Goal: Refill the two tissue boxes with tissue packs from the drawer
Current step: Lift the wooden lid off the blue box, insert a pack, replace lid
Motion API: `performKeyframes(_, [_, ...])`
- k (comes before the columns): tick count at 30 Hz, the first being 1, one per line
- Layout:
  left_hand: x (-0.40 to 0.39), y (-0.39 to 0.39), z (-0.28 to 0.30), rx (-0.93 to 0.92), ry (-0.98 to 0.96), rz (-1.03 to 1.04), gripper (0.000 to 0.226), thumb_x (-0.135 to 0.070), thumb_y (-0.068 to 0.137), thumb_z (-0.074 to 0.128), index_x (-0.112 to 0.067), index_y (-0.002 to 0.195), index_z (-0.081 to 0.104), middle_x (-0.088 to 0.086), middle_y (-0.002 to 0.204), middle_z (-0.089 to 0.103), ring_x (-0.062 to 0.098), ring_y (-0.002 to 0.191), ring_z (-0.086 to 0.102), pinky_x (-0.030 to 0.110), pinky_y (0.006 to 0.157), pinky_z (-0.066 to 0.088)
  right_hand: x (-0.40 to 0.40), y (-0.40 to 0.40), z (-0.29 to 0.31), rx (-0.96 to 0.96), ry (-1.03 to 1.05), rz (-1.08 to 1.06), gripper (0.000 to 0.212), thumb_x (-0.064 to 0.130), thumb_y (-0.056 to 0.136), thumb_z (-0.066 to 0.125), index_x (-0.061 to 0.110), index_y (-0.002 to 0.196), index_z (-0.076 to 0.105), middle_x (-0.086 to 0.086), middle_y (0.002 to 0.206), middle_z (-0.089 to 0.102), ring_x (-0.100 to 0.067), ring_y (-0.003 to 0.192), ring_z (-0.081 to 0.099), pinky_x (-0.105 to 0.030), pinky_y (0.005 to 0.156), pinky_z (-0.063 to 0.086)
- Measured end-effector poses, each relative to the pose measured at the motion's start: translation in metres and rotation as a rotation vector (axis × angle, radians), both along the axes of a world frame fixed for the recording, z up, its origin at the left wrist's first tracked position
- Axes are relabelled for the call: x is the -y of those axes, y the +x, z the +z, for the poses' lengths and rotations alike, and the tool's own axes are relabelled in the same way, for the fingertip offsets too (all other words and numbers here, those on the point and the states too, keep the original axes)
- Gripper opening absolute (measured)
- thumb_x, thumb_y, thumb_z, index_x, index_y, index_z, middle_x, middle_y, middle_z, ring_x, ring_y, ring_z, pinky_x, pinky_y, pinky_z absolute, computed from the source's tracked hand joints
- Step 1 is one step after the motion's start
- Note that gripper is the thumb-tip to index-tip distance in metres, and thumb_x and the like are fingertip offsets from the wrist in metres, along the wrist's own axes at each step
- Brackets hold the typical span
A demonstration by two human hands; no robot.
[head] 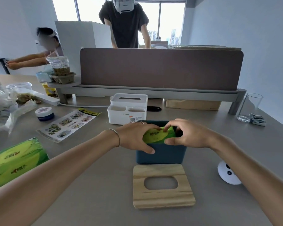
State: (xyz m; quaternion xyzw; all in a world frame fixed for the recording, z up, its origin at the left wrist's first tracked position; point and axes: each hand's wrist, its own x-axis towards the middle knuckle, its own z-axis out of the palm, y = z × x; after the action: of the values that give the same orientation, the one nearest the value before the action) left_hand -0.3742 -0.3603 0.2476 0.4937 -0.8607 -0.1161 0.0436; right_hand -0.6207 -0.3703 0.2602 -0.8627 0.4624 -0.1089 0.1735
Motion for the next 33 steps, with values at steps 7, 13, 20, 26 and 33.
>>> performKeyframes(7, [0.002,0.001,0.003,0.038,0.078,0.006,0.076,-0.061,0.083,0.070,-0.036,0.150,0.044,-0.005,0.118,0.062,0.017,0.105,0.058,0.039,0.092,0.052,-0.005,0.012,-0.014,-0.093,-0.045,-0.002,0.045,0.071,0.093,0.039,0.036,0.102,0.066,0.009,0.103,0.064,-0.013,0.102,0.057,-0.041,0.089,0.048])
performKeyframes(13, [-0.033,0.010,-0.007,0.027,-0.438,-0.020,0.064,-0.053,0.090,0.065,-0.033,0.147,0.048,-0.006,0.144,0.049,0.015,0.131,0.044,0.033,0.109,0.035,-0.036,0.002,-0.017,0.116,-0.392,-0.068,0.024,0.038,0.094,0.063,0.025,0.113,0.071,0.010,0.124,0.059,-0.010,0.121,0.049,-0.037,0.099,0.045])
performKeyframes(20, [-0.098,0.021,-0.031,-0.099,-0.571,-0.122,0.034,-0.056,0.084,0.068,-0.026,0.099,0.072,-0.007,0.107,0.063,0.013,0.110,0.055,0.031,0.078,0.052,-0.082,-0.007,-0.033,0.176,-0.460,-0.051,0.007,0.022,0.091,0.068,0.024,0.084,0.069,0.012,0.094,0.061,-0.007,0.090,0.056,-0.032,0.079,0.051])
performKeyframes(26, [-0.129,0.013,-0.046,0.077,-0.282,-0.044,0.077,-0.083,0.076,0.057,-0.037,0.138,0.053,-0.010,0.143,0.051,0.012,0.129,0.048,0.036,0.103,0.046,-0.098,-0.012,-0.045,0.146,-0.403,-0.033,0.008,0.026,0.091,0.066,0.027,0.084,0.069,0.015,0.094,0.061,-0.006,0.091,0.057,-0.031,0.080,0.051])
performKeyframes(33, [-0.132,0.004,-0.055,0.104,-0.012,0.015,0.110,-0.083,0.067,0.066,-0.036,0.156,0.022,-0.005,0.156,0.039,0.018,0.141,0.040,0.036,0.115,0.036,-0.103,-0.013,-0.046,0.115,-0.343,-0.027,0.010,0.028,0.091,0.065,0.033,0.083,0.068,0.017,0.094,0.062,-0.004,0.094,0.057,-0.032,0.085,0.050])
